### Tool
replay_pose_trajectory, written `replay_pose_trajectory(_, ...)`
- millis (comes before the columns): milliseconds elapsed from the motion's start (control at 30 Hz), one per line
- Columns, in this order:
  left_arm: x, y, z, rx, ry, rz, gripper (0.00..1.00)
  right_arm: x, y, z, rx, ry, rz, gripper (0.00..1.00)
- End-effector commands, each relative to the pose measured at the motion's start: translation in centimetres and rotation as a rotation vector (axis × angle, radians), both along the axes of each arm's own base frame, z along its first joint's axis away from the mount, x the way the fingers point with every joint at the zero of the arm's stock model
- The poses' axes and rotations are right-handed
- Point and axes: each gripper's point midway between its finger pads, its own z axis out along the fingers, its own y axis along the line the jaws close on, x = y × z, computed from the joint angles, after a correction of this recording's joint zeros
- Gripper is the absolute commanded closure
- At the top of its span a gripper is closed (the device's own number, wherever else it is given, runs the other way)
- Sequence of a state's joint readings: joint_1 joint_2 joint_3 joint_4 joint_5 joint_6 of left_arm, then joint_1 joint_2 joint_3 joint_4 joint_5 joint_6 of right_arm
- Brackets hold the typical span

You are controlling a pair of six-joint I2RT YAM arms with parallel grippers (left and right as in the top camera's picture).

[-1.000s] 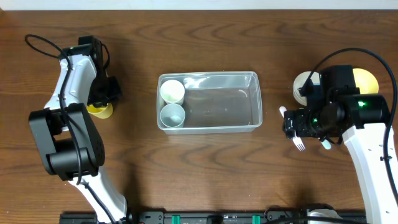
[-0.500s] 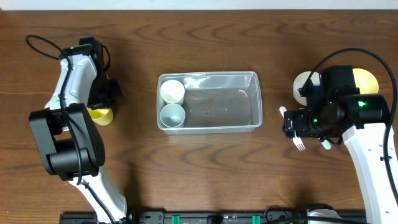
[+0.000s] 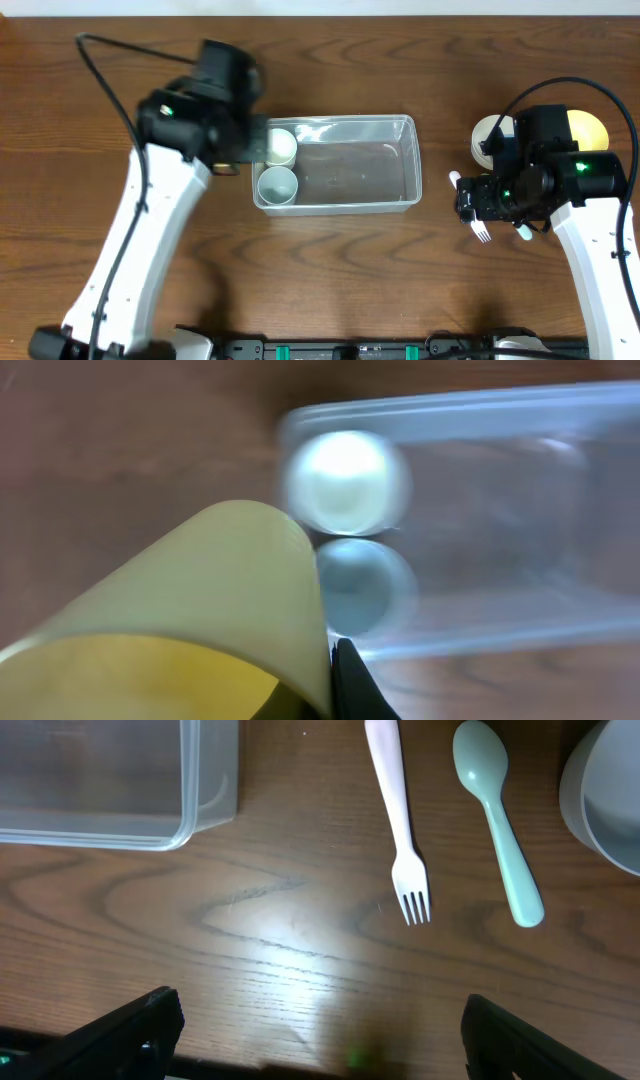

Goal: Pack container
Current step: 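Place the yellow cup beside the white cup in the container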

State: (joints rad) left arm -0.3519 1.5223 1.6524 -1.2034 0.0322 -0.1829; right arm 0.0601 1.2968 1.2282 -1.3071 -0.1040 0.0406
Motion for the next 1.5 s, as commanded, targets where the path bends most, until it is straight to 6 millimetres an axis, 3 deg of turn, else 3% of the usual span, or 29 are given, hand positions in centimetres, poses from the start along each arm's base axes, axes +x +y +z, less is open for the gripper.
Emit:
replay_pose_trajectory(0,-0.3,-4.2,1.5,-0.011,-0.029,-0.119,0.94,0.3,-0.2,0.4,-0.004,-0.018,0.004,0.10)
replay_pose_trajectory(133,0.5,-7.4,1.5,-0.017,-0.037,-0.186,0.94,0.3,-0.2,0.4,-0.004,-0.017,0.004,0.10)
replay_pose_trajectory(233,1.5,-8.5,-0.5,-0.001,0.007,-0.196,0.94,0.3,-0.2,0.4,-0.004,-0.018,0.004,0.10)
replay_pose_trajectory(567,3.1,-10.3,-8.6,0.093,0.179,-0.261,0.94,0.3,-0.2,0.4,-0.004,-0.018,0.003,0.10)
replay_pose_trajectory(900,4.4,-11.7,-12.7,0.131,0.210,-0.338,0.94,0.3,-0.2,0.4,-0.004,-0.018,0.004,0.10)
replay_pose_trajectory(1200,5.7,-12.2,-15.1,0.163,0.200,-0.408,0.94,0.3,-0.2,0.4,-0.004,-0.018,0.004,0.10)
replay_pose_trajectory(1467,6.6,-11.7,-15.8,0.216,0.179,-0.417,0.94,0.3,-0.2,0.4,-0.004,-0.017,0.003,0.10)
